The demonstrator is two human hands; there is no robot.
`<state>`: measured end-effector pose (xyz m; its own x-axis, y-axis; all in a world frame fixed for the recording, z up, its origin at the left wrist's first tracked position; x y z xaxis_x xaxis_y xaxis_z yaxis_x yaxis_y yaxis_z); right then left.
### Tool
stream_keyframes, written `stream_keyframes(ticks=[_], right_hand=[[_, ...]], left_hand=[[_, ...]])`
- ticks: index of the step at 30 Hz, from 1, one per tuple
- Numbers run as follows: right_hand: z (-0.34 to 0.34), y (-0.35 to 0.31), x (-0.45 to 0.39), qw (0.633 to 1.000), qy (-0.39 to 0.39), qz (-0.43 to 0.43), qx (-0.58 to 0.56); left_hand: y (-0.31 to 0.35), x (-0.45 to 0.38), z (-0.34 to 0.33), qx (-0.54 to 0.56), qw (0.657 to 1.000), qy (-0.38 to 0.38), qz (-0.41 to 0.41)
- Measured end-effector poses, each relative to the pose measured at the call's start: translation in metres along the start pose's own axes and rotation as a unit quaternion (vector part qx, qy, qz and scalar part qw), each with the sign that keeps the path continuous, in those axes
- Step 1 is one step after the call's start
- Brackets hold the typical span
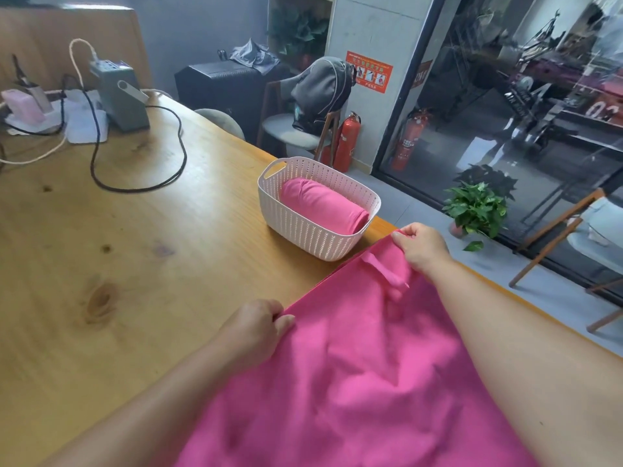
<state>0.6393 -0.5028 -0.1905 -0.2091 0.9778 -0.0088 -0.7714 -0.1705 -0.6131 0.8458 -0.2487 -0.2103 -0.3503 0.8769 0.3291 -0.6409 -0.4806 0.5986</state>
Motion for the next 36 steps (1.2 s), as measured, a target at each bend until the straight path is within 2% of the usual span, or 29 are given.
stream_keyframes(ticks=[6,12,16,18,21,22,24,26,28,32,34,36], right_hand=[[-0.006,-0.008,-0.008,0.997,-0.037,0.02,0.069],[-0.024,-0.008,-0.016,0.991,-0.025,0.027,0.127],[-0.031,-0.007,-0.015,0.984,-0.01,0.052,0.167],[-0.029,-0.012,-0.008,0.986,0.037,0.071,0.149],[-0.015,-0.014,0.032,0.976,0.161,0.103,0.103],[-0.012,-0.014,0.055,0.973,0.169,0.12,0.096],[-0.023,-0.009,0.101,0.979,0.103,0.143,0.099],[-0.04,0.004,0.129,0.984,-0.014,0.106,0.14],[-0.048,0.022,0.134,0.972,-0.072,0.072,0.211],[-0.034,0.04,0.111,0.969,-0.071,0.049,0.232],[-0.03,0.037,0.107,0.974,-0.084,0.053,0.204],[-0.018,0.028,0.117,0.984,-0.043,0.081,0.15]], left_hand=[[-0.006,0.004,0.003,-0.03,0.999,-0.021,0.005],[-0.001,0.005,0.0,-0.009,0.998,0.038,0.042],[0.0,0.006,-0.007,-0.038,0.995,0.072,0.05],[0.0,0.006,-0.009,-0.057,0.993,0.084,0.054],[-0.002,0.005,-0.009,-0.049,0.994,0.09,0.048],[-0.003,0.005,-0.009,-0.044,0.994,0.09,0.045],[-0.005,0.004,-0.01,-0.038,0.994,0.094,0.043],[-0.005,0.004,-0.009,-0.038,0.994,0.095,0.045],[-0.005,0.005,-0.008,-0.041,0.993,0.093,0.055],[0.0,0.007,-0.01,-0.044,0.993,0.089,0.066],[0.004,0.006,-0.014,-0.042,0.992,0.095,0.074],[0.005,0.005,-0.016,-0.042,0.99,0.105,0.082]])
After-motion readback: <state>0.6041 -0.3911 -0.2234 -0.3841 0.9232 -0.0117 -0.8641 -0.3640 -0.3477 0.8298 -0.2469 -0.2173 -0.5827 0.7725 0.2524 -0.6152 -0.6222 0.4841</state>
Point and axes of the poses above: each hand's wrist, its own x-axis away from the middle knuckle, its own z-axis out of the back of the hand, y = z × x, the point moved 1 cm from there along -x, towards the middle knuckle, and after that the axes turned 4 degrees about z, right-handed, at the moved point
